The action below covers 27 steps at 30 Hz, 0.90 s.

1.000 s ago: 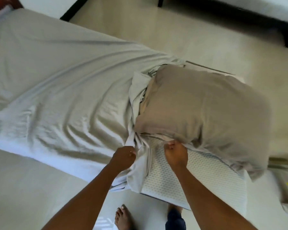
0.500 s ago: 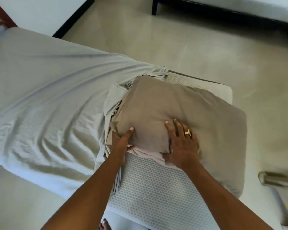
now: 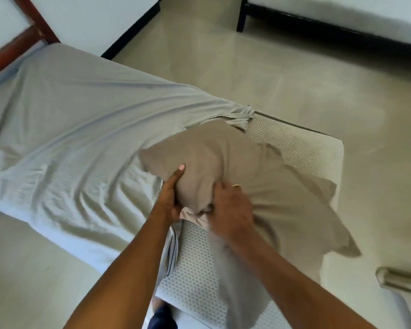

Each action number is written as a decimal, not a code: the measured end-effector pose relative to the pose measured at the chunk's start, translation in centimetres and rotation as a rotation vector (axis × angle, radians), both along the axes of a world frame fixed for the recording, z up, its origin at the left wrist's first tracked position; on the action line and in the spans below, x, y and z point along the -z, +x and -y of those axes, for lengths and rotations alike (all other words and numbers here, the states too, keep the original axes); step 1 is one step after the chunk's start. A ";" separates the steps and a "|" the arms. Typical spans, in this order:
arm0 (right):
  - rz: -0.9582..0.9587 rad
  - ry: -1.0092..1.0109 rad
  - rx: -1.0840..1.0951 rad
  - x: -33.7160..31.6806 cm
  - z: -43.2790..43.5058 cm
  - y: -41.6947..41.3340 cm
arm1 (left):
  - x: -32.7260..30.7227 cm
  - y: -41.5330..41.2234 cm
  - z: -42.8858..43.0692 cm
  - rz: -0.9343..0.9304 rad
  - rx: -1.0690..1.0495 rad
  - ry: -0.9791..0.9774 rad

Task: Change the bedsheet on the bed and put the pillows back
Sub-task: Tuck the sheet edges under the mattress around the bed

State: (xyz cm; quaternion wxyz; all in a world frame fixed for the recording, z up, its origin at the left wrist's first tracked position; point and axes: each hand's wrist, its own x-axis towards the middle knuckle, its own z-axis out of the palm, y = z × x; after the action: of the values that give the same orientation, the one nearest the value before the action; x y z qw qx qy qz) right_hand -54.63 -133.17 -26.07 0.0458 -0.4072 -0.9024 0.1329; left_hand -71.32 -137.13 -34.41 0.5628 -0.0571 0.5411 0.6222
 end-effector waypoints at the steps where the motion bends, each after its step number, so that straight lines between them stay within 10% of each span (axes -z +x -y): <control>1: 0.043 -0.069 -0.046 0.1 0.9 -2.0 | -0.1 -1.7 1.0 0.013 -0.017 -0.063; 5: -0.132 -0.075 0.231 3.5 -2.1 -2.0 | 2.5 -7.5 5.5 -0.228 -0.102 -0.377; 9: -0.004 -0.417 0.635 8.0 -4.2 1.3 | 4.1 -7.4 8.6 -0.165 0.174 -0.292; 20: -0.459 -0.453 0.427 0.8 3.9 -12.8 | 0.3 -23.5 12.5 -0.633 0.083 -0.386; 27: -0.564 -0.841 0.507 11.2 9.3 -23.6 | 2.3 -33.1 15.8 -1.083 0.248 -0.798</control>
State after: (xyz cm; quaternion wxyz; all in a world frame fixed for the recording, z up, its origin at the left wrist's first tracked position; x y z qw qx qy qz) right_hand -78.22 -142.45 -37.29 0.1494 -0.5431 -0.5987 0.5695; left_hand -104.44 -152.95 -36.68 0.2159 0.1217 0.9368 0.2469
